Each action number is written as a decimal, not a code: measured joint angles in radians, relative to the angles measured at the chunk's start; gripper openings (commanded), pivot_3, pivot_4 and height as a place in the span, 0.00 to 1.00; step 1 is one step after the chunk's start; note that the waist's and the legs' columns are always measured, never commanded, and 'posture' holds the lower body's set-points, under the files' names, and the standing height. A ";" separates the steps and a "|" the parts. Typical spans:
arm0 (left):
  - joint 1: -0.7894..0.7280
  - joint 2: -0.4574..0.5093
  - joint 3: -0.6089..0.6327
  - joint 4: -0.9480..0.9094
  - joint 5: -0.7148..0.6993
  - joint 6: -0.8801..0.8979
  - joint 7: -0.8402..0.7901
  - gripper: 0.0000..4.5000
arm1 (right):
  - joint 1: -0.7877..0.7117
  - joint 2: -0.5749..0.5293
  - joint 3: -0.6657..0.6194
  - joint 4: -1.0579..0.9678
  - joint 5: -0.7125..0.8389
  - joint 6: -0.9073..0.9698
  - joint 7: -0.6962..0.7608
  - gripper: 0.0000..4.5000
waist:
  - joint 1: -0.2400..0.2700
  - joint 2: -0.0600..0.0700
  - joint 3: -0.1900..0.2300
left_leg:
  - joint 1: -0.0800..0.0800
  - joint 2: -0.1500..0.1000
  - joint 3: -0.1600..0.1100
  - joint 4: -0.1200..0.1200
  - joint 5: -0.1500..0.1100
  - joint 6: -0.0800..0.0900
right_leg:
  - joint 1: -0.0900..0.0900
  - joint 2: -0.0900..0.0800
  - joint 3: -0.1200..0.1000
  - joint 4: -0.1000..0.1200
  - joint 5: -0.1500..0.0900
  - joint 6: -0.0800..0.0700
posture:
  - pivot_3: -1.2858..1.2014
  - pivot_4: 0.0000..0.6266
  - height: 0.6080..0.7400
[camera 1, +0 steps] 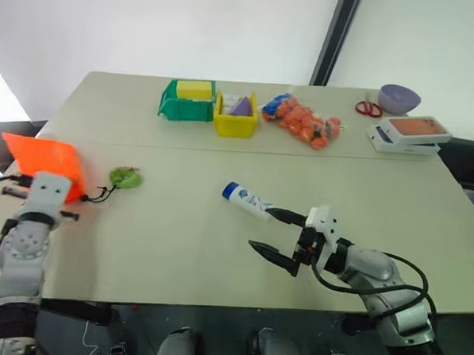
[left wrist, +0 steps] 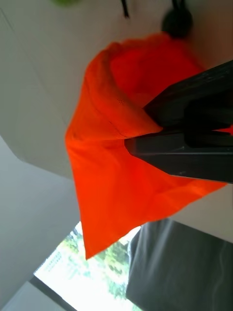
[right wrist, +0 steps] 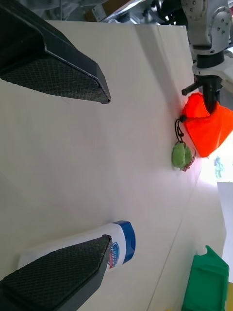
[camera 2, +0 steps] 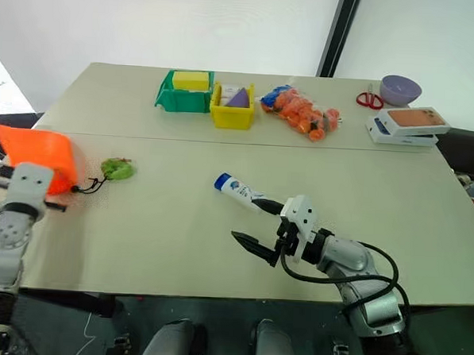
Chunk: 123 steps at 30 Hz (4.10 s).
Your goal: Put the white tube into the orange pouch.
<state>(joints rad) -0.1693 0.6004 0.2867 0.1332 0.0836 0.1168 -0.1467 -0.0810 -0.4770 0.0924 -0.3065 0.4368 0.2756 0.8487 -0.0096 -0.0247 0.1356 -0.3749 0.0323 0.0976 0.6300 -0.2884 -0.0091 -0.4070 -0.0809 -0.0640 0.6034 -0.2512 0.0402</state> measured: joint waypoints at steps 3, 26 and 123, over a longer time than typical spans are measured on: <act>-0.085 -0.069 -0.080 -0.113 -0.021 0.101 -0.035 0.01 | -0.027 0.019 -0.005 0.029 -0.003 -0.019 -0.011 1.00 | 0.000 0.000 0.000 | 0.000 0.000 0.003 0.002 0.001 0.002 | 0.004 -0.001 0.000 0.002 0.000 0.000 | 0.52 0.24 1.00; -0.049 -0.099 -0.231 -0.627 -0.268 0.588 -0.350 0.01 | -0.040 0.027 -0.063 0.101 -0.052 -0.022 -0.097 1.00 | -0.002 -0.001 0.000 | 0.002 0.001 0.004 0.006 0.005 0.007 | 0.004 0.003 -0.001 0.012 0.000 0.014 | 0.52 0.24 1.00; 0.104 0.075 -0.233 -0.592 -0.635 0.677 -0.565 0.00 | -0.532 0.538 0.371 0.515 -0.417 0.266 -0.418 0.41 | -0.033 0.005 0.004 | -0.001 -0.001 0.004 0.000 0.003 0.004 | -0.003 -0.004 -0.001 0.008 -0.002 0.009 | 0.52 0.24 1.00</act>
<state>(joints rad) -0.0656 0.6752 0.0538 -0.4592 -0.5514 0.7936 -0.7117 -0.6129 0.0609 0.4634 0.2088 0.0200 0.5418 0.4306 -0.0424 -0.0198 0.1401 -0.3761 0.0318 0.1016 0.6302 -0.2851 -0.0052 -0.4097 -0.0853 -0.0655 0.6111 -0.2536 0.0490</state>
